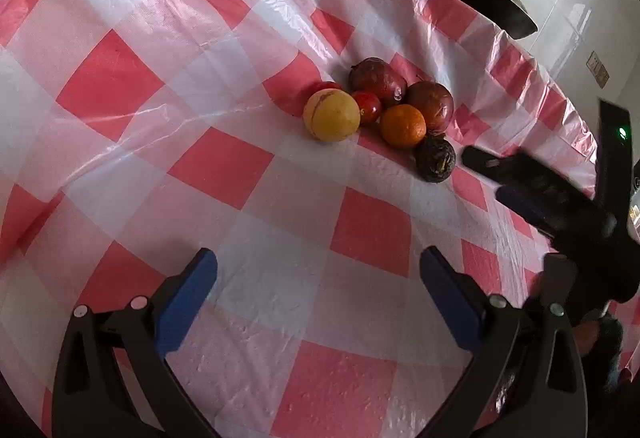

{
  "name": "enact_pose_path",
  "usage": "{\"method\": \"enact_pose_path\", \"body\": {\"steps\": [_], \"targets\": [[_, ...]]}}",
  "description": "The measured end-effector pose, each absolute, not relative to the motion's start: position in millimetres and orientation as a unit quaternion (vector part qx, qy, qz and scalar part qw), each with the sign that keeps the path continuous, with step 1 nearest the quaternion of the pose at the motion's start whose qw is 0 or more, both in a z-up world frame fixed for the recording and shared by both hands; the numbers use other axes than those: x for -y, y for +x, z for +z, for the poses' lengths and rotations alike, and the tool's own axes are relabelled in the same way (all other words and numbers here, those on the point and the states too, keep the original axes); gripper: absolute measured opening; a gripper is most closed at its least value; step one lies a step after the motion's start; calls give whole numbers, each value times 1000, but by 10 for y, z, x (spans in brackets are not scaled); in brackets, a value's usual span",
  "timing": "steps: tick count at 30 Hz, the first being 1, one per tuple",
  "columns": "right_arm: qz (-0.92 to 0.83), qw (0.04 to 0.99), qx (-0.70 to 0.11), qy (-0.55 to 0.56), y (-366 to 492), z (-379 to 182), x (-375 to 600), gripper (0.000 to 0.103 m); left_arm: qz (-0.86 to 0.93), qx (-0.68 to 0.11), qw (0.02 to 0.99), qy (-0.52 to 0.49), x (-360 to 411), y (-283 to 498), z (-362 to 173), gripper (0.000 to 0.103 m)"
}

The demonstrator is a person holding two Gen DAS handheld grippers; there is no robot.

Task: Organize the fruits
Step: 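Grasp a dark brown mangosteen with the right gripper and lift it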

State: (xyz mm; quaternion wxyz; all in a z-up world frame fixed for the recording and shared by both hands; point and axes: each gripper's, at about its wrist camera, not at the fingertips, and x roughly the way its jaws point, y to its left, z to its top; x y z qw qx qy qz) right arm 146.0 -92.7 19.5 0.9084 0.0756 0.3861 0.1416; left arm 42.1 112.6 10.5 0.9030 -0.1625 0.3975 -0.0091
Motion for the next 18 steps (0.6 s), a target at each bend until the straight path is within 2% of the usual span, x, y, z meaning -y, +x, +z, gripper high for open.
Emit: {"method": "enact_pose_path", "body": {"steps": [6,8,11,12,18], "targets": [[129,900,-414,32,1654,134,599,69,-9,-397,903,-161,-1113,420,108,101],[116,899,-422,13,1724,106,467,67,-8,-397,903,-162,-1115,421,108,101],[90,897,-433,-4,1764,73,401,50,-7,-397,903,-164,-1120,423,107,101],[89,896,-434,-2,1752,67,411,39,-7,-397,903,-164,-1121,420,107,101],[87,904,-407,98,1223,172,1046,39,-6,-398,903,-162,-1111,416,109,101]]}}
